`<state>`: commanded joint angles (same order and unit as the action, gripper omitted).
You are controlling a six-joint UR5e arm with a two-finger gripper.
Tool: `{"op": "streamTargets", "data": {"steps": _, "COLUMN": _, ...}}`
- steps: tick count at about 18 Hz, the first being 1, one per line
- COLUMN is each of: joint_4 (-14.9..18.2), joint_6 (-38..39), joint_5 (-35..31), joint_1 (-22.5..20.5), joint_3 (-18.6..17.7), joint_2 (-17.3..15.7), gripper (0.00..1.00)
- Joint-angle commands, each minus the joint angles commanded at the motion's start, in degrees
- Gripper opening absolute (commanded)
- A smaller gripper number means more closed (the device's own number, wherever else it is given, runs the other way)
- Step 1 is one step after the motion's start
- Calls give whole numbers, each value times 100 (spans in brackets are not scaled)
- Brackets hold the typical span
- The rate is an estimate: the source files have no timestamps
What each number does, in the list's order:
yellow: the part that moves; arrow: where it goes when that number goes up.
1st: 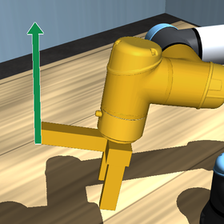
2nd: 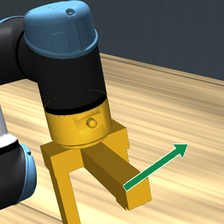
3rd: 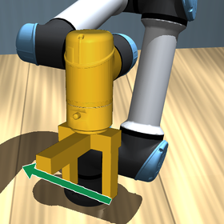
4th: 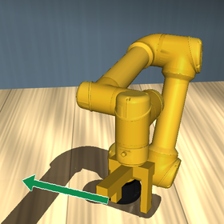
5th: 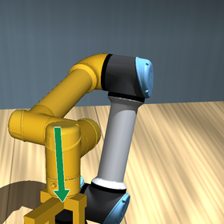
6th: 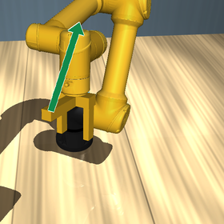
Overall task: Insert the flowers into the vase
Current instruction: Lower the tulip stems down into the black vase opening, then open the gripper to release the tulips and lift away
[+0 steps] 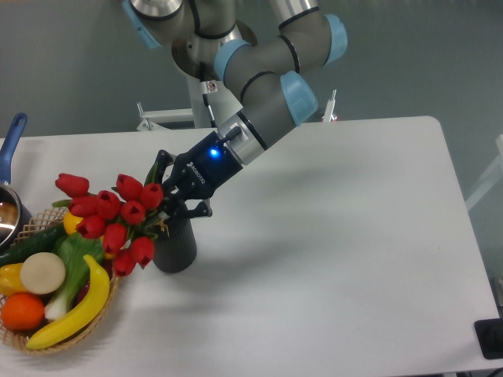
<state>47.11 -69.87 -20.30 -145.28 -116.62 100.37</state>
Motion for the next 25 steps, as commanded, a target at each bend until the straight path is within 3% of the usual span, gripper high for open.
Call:
{"op": "streamTargets", "data": {"steps": 2, "joint_4": 0, "joint_6": 0, "joint_5": -18, "joint_1": -53, "joint_3": -79, "joint_2": -9, "gripper": 49}}
{"op": "streamTargets", "data": {"steps": 4, "joint_4": 0, "joint_6": 17, "joint_5": -26, "joint_1": -114, "joint_3": -106, "joint_2": -18, "gripper": 67}}
{"op": "streamTargets", "data": {"steps": 6, "joint_4": 0, "joint_6": 26, "joint_5": -114, "joint_1": -193, "joint_3": -150, "joint_2": -96, "gripper": 97}}
{"op": "streamTargets", "data": {"steps": 7, "joint_4": 0, "joint_6": 9, "joint_5": -245, "joint_1": -289, "joint_3": -228, "joint_2": -175, "gripper": 100}}
{"op": "streamTargets", "data": {"steps": 13, "joint_4": 9, "joint_6": -114, "joint_5": -545, "joint_1": -1018, "joint_3": -782, "joint_2": -1044, "gripper": 100}}
{"op": "streamTargets", "data": {"steps": 19, "joint_4": 44, "joint_6": -44, "joint_5": -746, "joint_1": -1370, "joint_3": -844, "joint_2": -1511, "gripper": 100}}
{"op": "streamTargets", "data": {"steps": 22, "joint_4": 44, "joint_6": -53, "joint_5": -1692, "joint_1": -1503, "joint_3": -766, "joint_2": -1635, "gripper": 100}}
{"op": "streamTargets", "data": {"steps": 25, "joint_4": 35, "joint_6": -105, "joint_5": -3493, "joint_1": -1835, "joint_3": -616, "joint_2": -1591, "gripper": 100}}
